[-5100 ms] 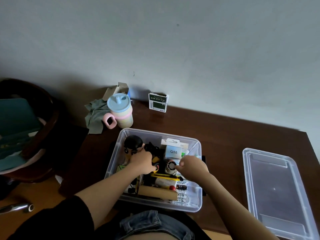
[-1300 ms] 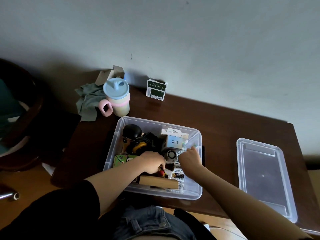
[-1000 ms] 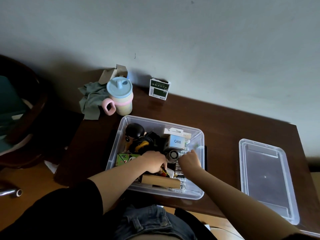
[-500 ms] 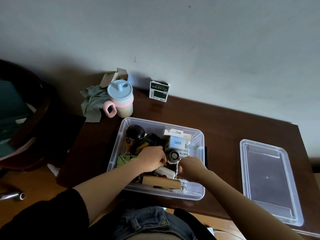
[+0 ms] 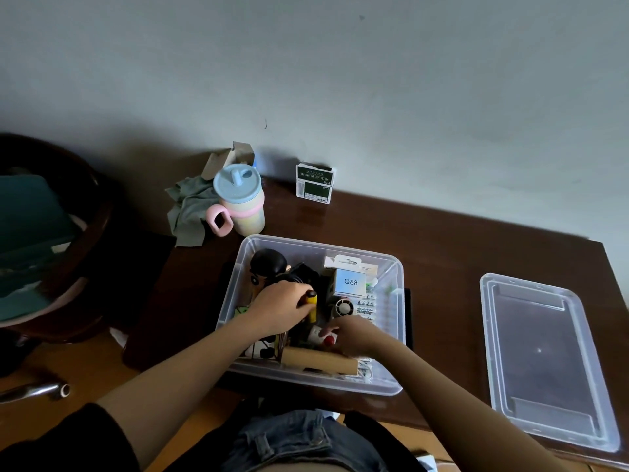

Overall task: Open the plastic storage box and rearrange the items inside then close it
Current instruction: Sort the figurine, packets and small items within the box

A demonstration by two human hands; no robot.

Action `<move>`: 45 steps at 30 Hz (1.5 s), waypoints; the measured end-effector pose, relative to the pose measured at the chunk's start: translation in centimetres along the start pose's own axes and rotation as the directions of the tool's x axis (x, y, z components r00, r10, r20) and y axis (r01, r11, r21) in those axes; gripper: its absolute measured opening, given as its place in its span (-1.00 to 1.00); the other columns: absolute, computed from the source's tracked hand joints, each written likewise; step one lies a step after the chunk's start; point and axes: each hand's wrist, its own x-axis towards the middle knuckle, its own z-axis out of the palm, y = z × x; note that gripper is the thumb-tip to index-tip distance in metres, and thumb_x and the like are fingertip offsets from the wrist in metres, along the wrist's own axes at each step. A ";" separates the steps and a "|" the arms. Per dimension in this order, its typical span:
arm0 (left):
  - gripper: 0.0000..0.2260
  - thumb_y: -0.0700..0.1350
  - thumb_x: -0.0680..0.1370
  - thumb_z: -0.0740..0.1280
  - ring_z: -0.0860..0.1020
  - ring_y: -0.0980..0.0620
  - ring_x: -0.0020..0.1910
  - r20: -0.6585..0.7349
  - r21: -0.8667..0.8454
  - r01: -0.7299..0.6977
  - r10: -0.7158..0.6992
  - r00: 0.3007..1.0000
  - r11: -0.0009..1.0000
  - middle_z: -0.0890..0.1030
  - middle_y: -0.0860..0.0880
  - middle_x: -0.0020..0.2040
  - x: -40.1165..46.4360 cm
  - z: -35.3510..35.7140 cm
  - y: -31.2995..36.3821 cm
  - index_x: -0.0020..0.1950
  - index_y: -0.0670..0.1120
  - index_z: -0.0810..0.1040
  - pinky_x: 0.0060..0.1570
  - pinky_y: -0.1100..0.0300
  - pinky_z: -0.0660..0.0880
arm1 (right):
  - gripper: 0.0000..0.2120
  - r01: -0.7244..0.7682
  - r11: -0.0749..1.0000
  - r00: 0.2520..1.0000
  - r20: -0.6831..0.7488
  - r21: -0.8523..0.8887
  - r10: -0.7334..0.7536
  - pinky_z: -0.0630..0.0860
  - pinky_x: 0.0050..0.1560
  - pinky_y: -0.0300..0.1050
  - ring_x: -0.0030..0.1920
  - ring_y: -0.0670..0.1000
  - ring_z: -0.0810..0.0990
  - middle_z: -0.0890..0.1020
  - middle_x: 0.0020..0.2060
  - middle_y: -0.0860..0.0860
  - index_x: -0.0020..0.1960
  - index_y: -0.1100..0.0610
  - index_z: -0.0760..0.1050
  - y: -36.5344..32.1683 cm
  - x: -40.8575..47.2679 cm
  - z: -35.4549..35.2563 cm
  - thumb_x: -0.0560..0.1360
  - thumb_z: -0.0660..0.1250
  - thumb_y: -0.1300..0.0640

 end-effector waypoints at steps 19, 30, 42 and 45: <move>-0.96 -0.09 0.57 0.31 0.52 0.15 -0.33 -0.020 -0.295 0.067 -0.076 0.997 0.953 0.57 0.05 -0.28 -1.5 -0.6 -0.4 -0.03 0.03 0.55 -0.29 0.21 0.45 | -0.65 -0.156 0.984 0.988 0.005 -0.086 0.157 0.51 0.16 -0.06 0.18 0.05 0.55 0.60 0.18 0.02 0.29 0.06 0.50 1.7 0.5 -0.3 0.51 0.31 0.13; -0.90 -0.09 0.59 0.28 0.51 0.05 -0.34 -0.056 -0.181 0.031 -0.042 0.998 0.983 0.57 0.02 -0.23 -2.5 -0.2 -0.7 0.05 -0.01 0.58 -0.30 0.16 0.41 | -0.67 -0.229 0.945 0.972 -0.005 -0.232 0.234 0.39 -0.19 -0.14 -0.16 0.01 0.46 0.37 -0.36 -0.05 -0.25 0.08 0.33 0.3 1.5 1.5 0.48 0.33 -0.13; -0.83 -0.05 0.60 0.24 0.45 0.18 -0.32 -0.089 0.031 0.025 -0.022 0.996 0.999 0.53 0.11 -0.22 -2.6 0.6 -0.5 0.14 0.01 0.56 -0.36 0.31 0.33 | -0.58 -0.230 0.968 0.967 -0.133 -0.101 0.216 0.33 -0.36 -0.19 -0.25 0.06 0.51 0.46 -0.39 0.01 -0.37 0.13 0.37 0.3 -0.8 0.4 0.52 0.18 -0.14; -0.81 -0.04 0.60 0.23 0.52 0.14 -0.20 -0.091 0.091 -0.018 0.027 0.995 0.996 0.62 0.07 -0.10 -2.5 1.0 -0.2 0.16 0.00 0.57 -0.28 0.33 0.32 | -0.55 -0.225 0.974 0.966 -0.137 -0.035 0.219 0.36 -0.33 -0.16 -0.27 0.06 0.49 0.48 -0.37 0.03 -0.33 0.14 0.40 0.0 -1.2 0.5 0.52 0.18 -0.19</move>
